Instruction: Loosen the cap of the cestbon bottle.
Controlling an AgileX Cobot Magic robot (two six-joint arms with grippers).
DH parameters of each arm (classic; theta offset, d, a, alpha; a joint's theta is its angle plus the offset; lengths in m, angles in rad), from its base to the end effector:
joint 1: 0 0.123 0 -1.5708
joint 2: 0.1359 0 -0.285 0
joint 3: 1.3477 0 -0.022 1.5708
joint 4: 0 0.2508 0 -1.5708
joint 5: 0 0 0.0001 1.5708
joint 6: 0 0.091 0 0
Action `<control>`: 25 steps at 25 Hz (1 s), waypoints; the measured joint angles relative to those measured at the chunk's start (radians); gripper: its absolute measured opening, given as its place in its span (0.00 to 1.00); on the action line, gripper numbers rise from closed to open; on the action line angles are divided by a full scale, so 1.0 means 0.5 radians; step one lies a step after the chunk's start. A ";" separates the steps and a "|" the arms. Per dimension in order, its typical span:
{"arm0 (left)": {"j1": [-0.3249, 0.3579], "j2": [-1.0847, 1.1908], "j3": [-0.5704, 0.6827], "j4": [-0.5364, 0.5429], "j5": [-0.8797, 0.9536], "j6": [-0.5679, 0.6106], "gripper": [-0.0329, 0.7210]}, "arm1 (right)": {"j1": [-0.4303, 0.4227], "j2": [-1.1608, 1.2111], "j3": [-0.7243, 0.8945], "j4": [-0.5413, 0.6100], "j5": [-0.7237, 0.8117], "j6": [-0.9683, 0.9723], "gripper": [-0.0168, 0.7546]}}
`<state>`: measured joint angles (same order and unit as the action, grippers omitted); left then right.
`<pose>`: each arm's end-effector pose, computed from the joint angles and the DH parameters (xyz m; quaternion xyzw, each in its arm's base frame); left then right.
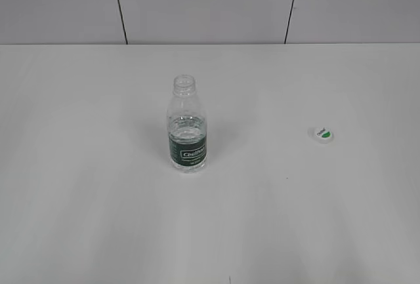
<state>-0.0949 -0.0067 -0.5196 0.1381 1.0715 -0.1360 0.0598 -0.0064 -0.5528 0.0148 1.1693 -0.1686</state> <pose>-0.0080 0.0118 0.2824 -0.0213 0.8469 0.0077 0.5313 -0.0169 0.0002 0.2829 -0.0996 0.8601 -0.0199 0.4999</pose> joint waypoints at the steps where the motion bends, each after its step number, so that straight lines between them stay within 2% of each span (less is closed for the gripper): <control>1: 0.000 0.000 0.000 0.000 0.000 0.000 0.66 | 0.000 0.000 0.009 -0.002 -0.014 0.000 0.78; 7: 0.000 0.000 0.000 0.000 0.000 0.000 0.66 | 0.000 0.000 0.071 -0.018 -0.131 0.001 0.78; 25: 0.000 0.000 0.000 0.016 0.000 0.000 0.63 | 0.000 0.000 0.073 -0.013 -0.146 0.001 0.78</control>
<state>-0.0949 -0.0067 -0.5196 0.1459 1.0715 -0.1360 0.0598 -0.0064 -0.5164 0.0083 1.0963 -0.1679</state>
